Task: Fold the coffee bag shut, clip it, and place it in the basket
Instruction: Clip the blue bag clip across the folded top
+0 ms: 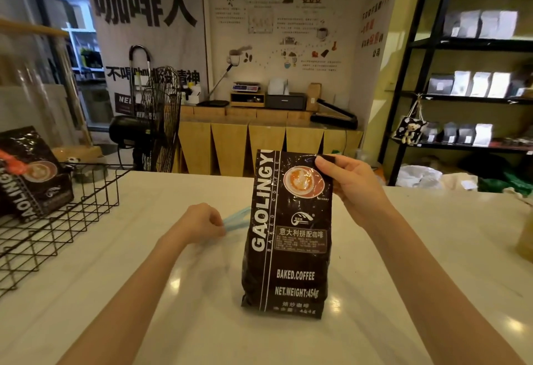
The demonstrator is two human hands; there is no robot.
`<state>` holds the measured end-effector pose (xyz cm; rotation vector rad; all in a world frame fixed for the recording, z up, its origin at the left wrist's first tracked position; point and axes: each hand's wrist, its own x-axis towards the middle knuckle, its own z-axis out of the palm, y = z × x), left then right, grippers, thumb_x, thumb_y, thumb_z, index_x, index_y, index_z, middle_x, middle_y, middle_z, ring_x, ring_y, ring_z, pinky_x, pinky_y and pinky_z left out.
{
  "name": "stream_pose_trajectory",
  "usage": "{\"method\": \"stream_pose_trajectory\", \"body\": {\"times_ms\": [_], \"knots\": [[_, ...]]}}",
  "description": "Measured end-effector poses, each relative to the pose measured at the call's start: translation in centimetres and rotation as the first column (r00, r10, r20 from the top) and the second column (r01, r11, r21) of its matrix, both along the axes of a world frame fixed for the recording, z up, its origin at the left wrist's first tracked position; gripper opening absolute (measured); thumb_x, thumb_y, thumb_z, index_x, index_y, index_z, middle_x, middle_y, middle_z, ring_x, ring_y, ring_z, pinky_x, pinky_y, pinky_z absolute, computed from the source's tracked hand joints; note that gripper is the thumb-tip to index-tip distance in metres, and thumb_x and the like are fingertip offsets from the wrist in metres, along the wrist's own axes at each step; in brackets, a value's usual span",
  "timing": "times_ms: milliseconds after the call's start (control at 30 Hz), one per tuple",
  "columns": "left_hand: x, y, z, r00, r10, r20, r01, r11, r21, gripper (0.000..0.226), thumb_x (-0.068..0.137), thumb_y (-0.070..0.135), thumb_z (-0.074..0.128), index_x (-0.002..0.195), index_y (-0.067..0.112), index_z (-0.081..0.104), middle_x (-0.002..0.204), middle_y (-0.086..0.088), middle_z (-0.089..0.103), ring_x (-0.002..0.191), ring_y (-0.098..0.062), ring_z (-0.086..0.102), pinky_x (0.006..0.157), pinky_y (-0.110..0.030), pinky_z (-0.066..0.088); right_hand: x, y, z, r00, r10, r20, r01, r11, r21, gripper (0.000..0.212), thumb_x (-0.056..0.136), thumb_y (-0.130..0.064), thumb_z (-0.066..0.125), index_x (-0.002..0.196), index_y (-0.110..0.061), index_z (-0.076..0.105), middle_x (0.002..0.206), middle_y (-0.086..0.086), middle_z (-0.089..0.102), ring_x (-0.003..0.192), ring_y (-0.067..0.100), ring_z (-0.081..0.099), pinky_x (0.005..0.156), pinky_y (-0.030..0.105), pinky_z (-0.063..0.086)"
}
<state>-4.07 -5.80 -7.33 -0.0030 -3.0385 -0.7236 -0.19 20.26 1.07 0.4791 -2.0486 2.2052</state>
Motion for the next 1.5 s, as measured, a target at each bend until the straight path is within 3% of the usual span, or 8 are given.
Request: {"method": "stream_pose_trajectory", "body": {"times_ms": [133, 267, 433, 667, 967, 1267, 1367, 1500], "knots": [[0.5, 0.1, 1.8, 0.991, 0.058, -0.123, 0.0, 0.904, 0.427, 0.007, 0.084, 0.02, 0.06, 0.088, 0.015, 0.062, 0.092, -0.004, 0.064, 0.088, -0.02, 0.06, 0.077, -0.03, 0.049, -0.1, 0.0, -0.1, 1.0, -0.007, -0.003, 0.007, 1.0, 0.016, 0.01, 0.084, -0.022, 0.058, 0.084, -0.018, 0.067, 0.077, -0.001, 0.073, 0.071, 0.009, 0.069, 0.064, 0.017, 0.05], [2.1, 0.4, 4.4, 0.983, -0.022, -0.18, 0.163, 0.536, 0.828, 0.019, 0.084, 0.019, 0.057, 0.099, 0.01, 0.062, 0.105, -0.009, 0.066, 0.101, -0.019, 0.063, 0.091, -0.031, 0.049, -0.2, 0.1, -0.2, 1.0, -0.012, -0.004, 0.012, 1.0, 0.014, 0.01, 0.084, -0.021, 0.058, 0.084, -0.017, 0.068, 0.079, 0.002, 0.072, 0.073, 0.011, 0.068, 0.069, 0.021, 0.049], [4.0, 1.7, 7.2, 0.938, -0.175, -0.298, 0.336, 0.253, 0.907, 0.029, 0.073, 0.02, 0.058, 0.098, 0.007, 0.062, 0.104, -0.006, 0.069, 0.099, -0.017, 0.066, 0.082, -0.023, 0.055, -0.3, 0.1, -0.2, 1.0, -0.01, -0.008, 0.01, 1.0, 0.002, 0.01, 0.083, -0.02, 0.059, 0.081, -0.017, 0.069, 0.074, -0.001, 0.073, 0.072, 0.013, 0.068, 0.072, 0.024, 0.049], [5.4, 3.9, 8.3, 0.9, -0.16, -0.405, 0.431, 0.465, 0.774, 0.019, 0.071, 0.022, 0.062, 0.088, 0.014, 0.066, 0.093, -0.006, 0.068, 0.089, -0.016, 0.067, 0.075, -0.023, 0.056, -0.3, 0.0, -0.3, 0.998, 0.018, -0.052, -0.019, 1.0, -0.009, 0.013, 0.083, -0.017, 0.057, 0.08, -0.021, 0.069, 0.067, -0.006, 0.074, 0.069, 0.008, 0.068, 0.068, 0.02, 0.051], [5.9, 6.1, 7.7, 0.906, -0.101, -0.411, 0.42, 0.323, 0.848, 0.029, 0.08, 0.009, 0.058, 0.104, 0.025, 0.056, 0.074, -0.002, 0.072, 0.073, -0.015, 0.069, 0.062, -0.023, 0.057, 0.0, -0.2, -0.1, 0.995, 0.036, -0.098, -0.038, 0.999, -0.019, 0.013, 0.082, -0.017, 0.057, 0.077, -0.021, 0.068, 0.064, -0.006, 0.072, 0.066, 0.007, 0.067, 0.06, 0.014, 0.053], [6.2, 6.3, 8.2, 0.898, -0.08, -0.432, 0.422, 0.43, 0.798, 0.034, 0.079, 0.008, 0.06, 0.11, 0.02, 0.06, 0.082, -0.005, 0.07, 0.074, -0.013, 0.07, 0.061, -0.021, 0.057, 0.0, 0.0, -0.1, 0.993, 0.051, -0.104, -0.045, 0.997, 0.06, 0.016, 0.084, -0.03, 0.052, 0.086, -0.026, 0.068, 0.077, -0.005, 0.072, 0.079, 0.012, 0.066, 0.072, 0.024, 0.052], [6.2, 6.1, 8.5, 0.884, -0.09, -0.46, 0.442, 0.482, 0.757, 0.035, 0.078, 0.007, 0.061, 0.109, 0.023, 0.059, 0.087, -0.01, 0.068, 0.075, -0.015, 0.068, 0.064, -0.02, 0.057, 0.2, 0.6, 0.8, 0.986, 0.164, -0.033, -0.16, 0.983, 0.088, 0.039, 0.085, -0.051, 0.032, 0.106, -0.038, 0.062, 0.108, -0.008, 0.063, 0.104, 0.018, 0.061, 0.082, 0.03, 0.051], [6.2, 5.8, 8.6, 0.877, -0.094, -0.471, 0.447, 0.52, 0.728, 0.039, 0.078, 0.006, 0.062, 0.114, 0.021, 0.057, 0.089, -0.011, 0.066, 0.078, -0.017, 0.067, 0.067, -0.02, 0.057, 0.7, 2.0, 2.1, 0.985, 0.172, 0.001, -0.17, 0.974, 0.148, 0.041, 0.084, -0.054, 0.039, 0.12, -0.036, 0.048, 0.117, -0.009, 0.053, 0.096, 0.01, 0.06, 0.07, 0.021, 0.053]]}}
